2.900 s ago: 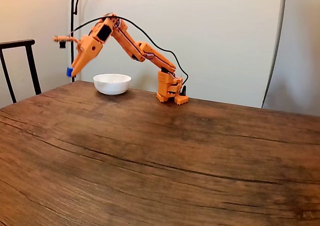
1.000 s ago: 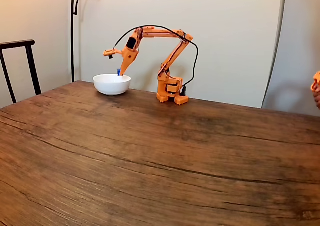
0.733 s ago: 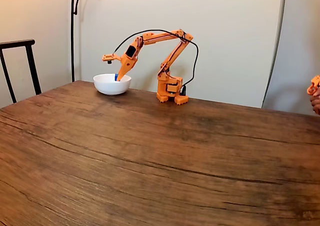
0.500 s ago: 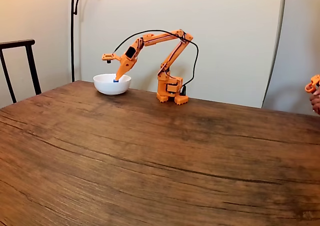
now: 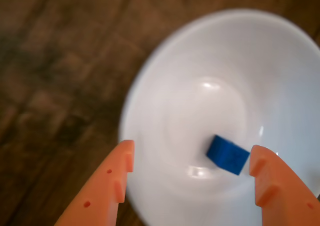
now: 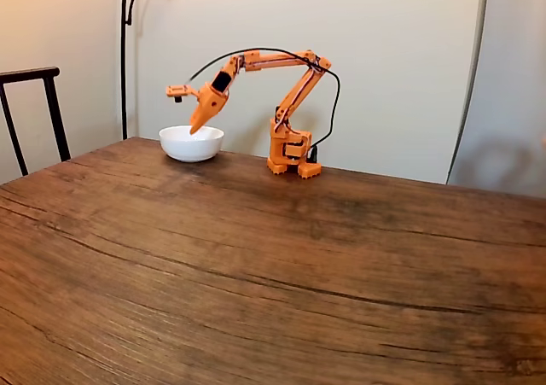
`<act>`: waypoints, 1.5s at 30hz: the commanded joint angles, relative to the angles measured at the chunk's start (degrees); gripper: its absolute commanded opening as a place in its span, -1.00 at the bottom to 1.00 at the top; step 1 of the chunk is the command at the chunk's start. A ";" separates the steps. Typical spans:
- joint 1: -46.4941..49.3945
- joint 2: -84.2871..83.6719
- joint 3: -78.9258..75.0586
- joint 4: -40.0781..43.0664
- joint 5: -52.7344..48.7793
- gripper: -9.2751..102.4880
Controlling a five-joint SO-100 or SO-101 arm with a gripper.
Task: Grasp the cube and drop it in the bowl
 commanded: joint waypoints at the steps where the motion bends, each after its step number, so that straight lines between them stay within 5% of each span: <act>1: -6.42 1.85 -8.88 8.44 -2.20 -0.30; 8: -20.13 11.07 -17.49 21.97 -5.62 -0.58; 18: -35.07 41.31 -9.32 36.47 -13.54 -0.61; 32: -50.98 58.89 6.86 35.33 -13.54 -0.84; 45: -63.19 63.72 27.77 19.25 -10.20 -0.84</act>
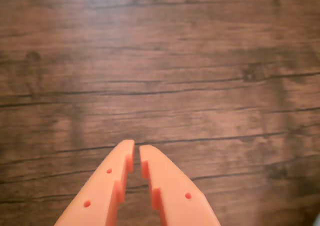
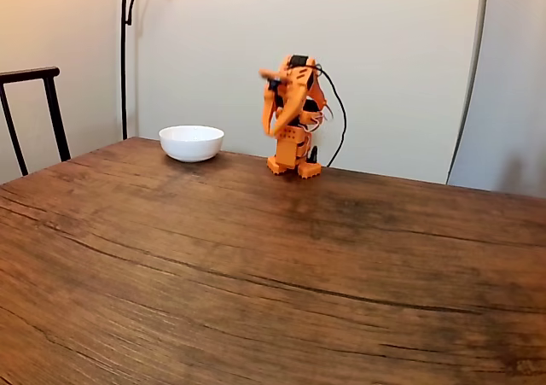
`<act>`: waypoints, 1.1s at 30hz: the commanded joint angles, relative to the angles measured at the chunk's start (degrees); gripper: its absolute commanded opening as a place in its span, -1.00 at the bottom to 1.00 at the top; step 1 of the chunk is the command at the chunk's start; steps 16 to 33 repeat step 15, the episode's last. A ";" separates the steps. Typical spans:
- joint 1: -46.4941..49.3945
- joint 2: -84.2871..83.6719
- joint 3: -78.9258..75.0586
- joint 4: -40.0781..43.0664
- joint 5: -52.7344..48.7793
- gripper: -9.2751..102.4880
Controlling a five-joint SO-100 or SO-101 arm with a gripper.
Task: Grasp the cube and drop it in the bowl
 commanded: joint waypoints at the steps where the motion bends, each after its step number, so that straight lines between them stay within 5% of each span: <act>1: -2.02 0.18 3.52 -4.04 0.70 -0.84; 14: -3.87 0.18 16.52 -14.59 3.60 -0.84; 33: -3.96 0.18 17.31 -14.59 3.34 -0.84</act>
